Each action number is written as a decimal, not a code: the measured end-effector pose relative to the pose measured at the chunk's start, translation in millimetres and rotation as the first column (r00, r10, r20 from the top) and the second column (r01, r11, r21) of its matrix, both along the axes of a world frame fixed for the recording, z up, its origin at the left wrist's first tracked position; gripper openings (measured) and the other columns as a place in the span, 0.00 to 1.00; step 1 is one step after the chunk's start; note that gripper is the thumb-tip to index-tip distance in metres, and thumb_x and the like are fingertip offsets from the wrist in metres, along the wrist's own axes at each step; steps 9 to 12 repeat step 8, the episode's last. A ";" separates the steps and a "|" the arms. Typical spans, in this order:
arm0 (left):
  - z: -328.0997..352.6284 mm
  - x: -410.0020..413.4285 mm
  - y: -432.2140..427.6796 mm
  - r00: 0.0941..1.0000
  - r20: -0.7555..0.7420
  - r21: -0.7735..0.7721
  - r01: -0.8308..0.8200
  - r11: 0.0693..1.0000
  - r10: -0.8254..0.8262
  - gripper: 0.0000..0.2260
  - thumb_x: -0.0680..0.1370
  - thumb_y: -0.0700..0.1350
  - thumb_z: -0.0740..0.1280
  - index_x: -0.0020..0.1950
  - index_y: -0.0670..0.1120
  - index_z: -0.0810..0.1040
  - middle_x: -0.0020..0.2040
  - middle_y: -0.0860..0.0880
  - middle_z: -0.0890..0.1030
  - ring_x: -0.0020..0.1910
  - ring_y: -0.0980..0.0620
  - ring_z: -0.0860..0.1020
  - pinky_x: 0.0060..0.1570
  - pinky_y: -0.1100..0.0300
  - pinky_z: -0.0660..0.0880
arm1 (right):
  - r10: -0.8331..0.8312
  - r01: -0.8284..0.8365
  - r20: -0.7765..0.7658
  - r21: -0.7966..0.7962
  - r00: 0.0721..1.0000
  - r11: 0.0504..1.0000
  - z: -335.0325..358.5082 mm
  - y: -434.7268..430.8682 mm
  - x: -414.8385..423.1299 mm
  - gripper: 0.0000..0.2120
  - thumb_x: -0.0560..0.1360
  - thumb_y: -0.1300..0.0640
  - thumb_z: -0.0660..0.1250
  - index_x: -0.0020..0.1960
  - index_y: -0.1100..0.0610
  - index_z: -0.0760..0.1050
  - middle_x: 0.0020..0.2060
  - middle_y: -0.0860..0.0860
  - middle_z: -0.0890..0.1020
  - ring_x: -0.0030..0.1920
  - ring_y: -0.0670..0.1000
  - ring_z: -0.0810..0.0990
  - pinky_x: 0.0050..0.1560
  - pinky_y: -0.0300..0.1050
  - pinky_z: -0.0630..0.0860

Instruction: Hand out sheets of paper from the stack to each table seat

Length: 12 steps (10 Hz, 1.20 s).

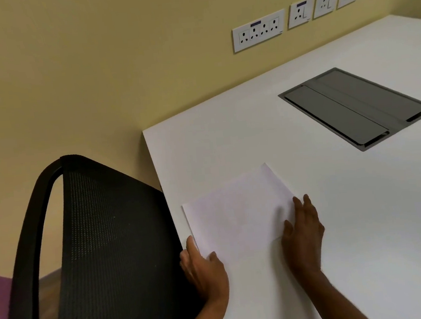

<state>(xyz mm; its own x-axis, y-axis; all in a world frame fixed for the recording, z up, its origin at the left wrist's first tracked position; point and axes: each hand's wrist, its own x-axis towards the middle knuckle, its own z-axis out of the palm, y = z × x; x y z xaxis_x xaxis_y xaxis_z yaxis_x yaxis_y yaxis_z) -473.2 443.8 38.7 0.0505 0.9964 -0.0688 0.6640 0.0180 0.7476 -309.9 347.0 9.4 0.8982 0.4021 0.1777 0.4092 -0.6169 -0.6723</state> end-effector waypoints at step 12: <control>23.0 -4.3 -15.2 0.682 -0.518 0.174 0.675 0.717 -0.517 0.34 0.82 0.58 0.34 0.77 0.40 0.62 0.78 0.40 0.61 0.77 0.39 0.59 0.72 0.50 0.33 | 0.333 -0.286 0.155 -0.261 0.930 0.922 39.1 -7.7 -3.4 0.26 0.83 0.48 0.49 0.72 0.61 0.70 0.76 0.58 0.66 0.79 0.59 0.57 0.78 0.59 0.53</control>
